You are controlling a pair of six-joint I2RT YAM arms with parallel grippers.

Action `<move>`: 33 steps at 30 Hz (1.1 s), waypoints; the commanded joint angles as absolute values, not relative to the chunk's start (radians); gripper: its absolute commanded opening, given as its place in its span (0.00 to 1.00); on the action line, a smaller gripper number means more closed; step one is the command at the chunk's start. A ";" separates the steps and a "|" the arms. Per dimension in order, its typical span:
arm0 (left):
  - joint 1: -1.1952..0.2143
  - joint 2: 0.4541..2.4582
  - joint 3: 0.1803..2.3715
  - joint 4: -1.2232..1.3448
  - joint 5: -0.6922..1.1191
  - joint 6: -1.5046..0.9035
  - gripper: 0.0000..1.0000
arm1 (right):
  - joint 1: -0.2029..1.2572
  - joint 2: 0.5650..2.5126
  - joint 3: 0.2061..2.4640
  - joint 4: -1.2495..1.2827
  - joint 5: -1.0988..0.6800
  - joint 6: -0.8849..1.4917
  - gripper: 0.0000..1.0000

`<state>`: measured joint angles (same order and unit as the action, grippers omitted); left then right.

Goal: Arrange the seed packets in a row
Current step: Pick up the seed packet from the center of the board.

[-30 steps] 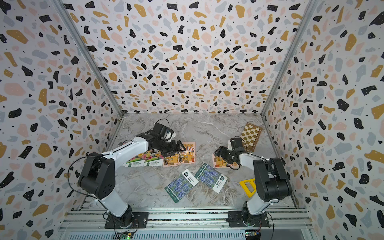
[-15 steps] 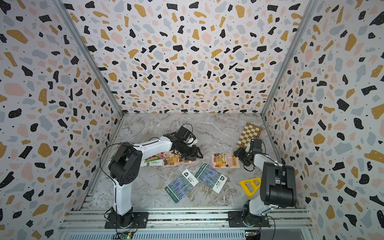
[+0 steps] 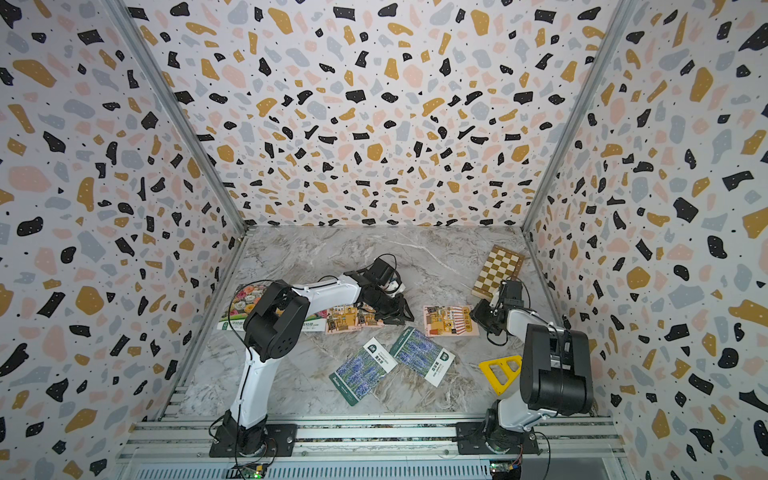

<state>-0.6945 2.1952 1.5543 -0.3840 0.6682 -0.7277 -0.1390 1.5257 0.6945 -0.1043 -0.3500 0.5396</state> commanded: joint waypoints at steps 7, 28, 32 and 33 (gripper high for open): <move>-0.701 2.233 1.598 -0.376 0.661 -0.732 0.37 | -0.098 1.491 0.712 -0.129 -0.348 0.519 0.30; -0.703 2.367 1.690 -0.294 0.696 -0.808 0.48 | -0.099 1.634 0.704 -0.077 -0.441 0.538 0.34; -0.703 2.402 1.740 -0.289 0.705 -0.810 0.49 | -0.101 1.655 0.707 -0.050 -0.458 0.550 0.34; -0.703 2.412 1.752 -0.283 0.714 -0.812 0.50 | -0.099 1.661 0.707 -0.042 -0.466 0.554 0.34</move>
